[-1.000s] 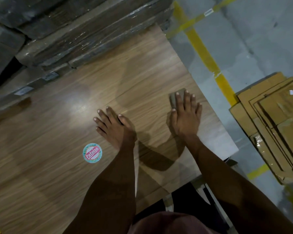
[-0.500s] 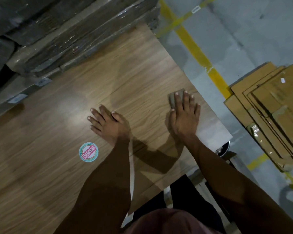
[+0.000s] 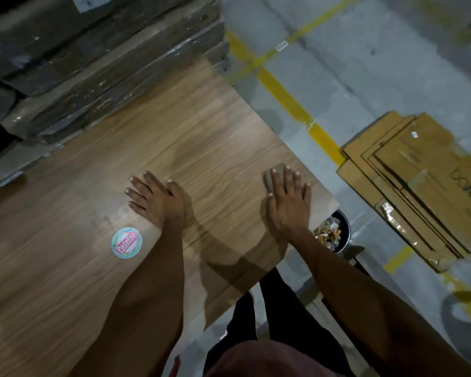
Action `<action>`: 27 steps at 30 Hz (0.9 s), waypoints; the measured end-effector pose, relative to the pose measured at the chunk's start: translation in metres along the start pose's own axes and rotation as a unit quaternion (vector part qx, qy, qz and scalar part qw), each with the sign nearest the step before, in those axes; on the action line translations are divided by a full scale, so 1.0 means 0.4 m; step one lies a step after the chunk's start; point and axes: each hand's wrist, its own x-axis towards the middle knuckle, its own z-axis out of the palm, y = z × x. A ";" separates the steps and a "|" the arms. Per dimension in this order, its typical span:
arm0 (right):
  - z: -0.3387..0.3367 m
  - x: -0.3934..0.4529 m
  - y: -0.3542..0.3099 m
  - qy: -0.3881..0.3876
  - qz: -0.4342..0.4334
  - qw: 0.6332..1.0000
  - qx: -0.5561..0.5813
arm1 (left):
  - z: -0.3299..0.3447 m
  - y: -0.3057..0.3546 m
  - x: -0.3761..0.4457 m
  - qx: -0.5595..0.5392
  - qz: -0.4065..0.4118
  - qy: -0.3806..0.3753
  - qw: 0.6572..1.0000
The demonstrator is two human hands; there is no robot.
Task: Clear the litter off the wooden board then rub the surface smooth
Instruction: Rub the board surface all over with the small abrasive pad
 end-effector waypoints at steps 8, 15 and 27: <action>0.016 -0.128 -0.021 -0.053 -0.102 0.993 -0.024 | -0.016 -0.108 -0.167 0.047 0.139 -0.053 0.988; -0.012 -0.161 0.031 -0.047 0.052 0.998 -0.004 | -0.032 -0.250 -0.292 0.055 0.224 -0.069 0.971; -0.043 -0.273 0.085 -0.112 0.041 0.992 -0.035 | -0.088 -0.277 -0.345 0.053 0.215 -0.145 0.964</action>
